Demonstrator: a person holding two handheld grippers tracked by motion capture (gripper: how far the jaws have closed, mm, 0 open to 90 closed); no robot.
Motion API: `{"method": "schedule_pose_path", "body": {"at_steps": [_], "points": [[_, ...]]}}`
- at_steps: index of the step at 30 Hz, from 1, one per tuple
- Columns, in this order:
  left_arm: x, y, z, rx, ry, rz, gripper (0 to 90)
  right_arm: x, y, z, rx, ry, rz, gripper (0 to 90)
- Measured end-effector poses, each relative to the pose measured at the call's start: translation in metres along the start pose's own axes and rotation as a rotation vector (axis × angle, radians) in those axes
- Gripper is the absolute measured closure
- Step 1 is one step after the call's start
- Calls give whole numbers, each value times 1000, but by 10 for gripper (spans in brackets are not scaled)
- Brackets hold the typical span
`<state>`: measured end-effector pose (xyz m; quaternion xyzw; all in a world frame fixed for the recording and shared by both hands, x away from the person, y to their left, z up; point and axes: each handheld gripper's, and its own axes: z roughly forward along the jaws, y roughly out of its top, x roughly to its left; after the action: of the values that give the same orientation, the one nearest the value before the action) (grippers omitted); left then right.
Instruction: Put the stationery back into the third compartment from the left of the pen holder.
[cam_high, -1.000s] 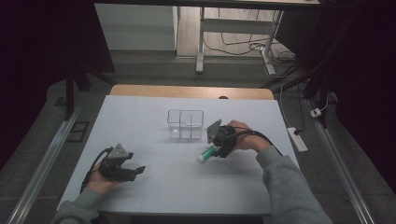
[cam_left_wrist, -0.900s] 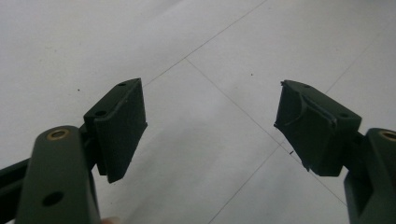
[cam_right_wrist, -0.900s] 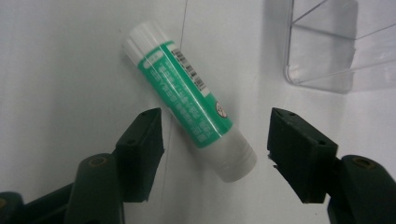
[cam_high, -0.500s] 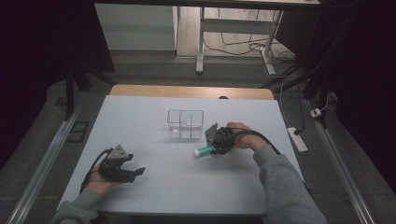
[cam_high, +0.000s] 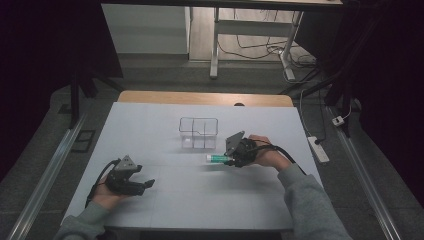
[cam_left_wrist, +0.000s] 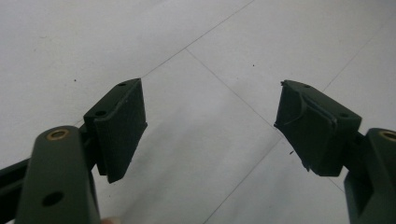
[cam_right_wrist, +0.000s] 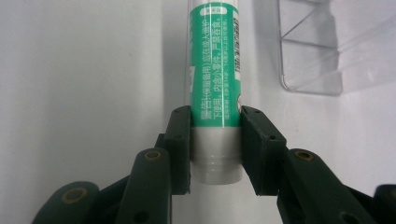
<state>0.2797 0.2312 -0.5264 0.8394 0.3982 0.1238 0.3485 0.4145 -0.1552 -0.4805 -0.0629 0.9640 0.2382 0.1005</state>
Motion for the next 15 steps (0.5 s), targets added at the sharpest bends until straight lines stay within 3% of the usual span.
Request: {"method": "schedule_pose_path", "body": {"at_steps": [3,10,15], "points": [[0,0,1,2,0,-2,239,5,-4,-8,-59,-34,84,648],[0,1,1,0,5,-8,239,22,-5,-31,-113,-50,241,648],[-1,2,1,-5,10,1,240,33,-6,-37,-107,-59,325,648]]}}
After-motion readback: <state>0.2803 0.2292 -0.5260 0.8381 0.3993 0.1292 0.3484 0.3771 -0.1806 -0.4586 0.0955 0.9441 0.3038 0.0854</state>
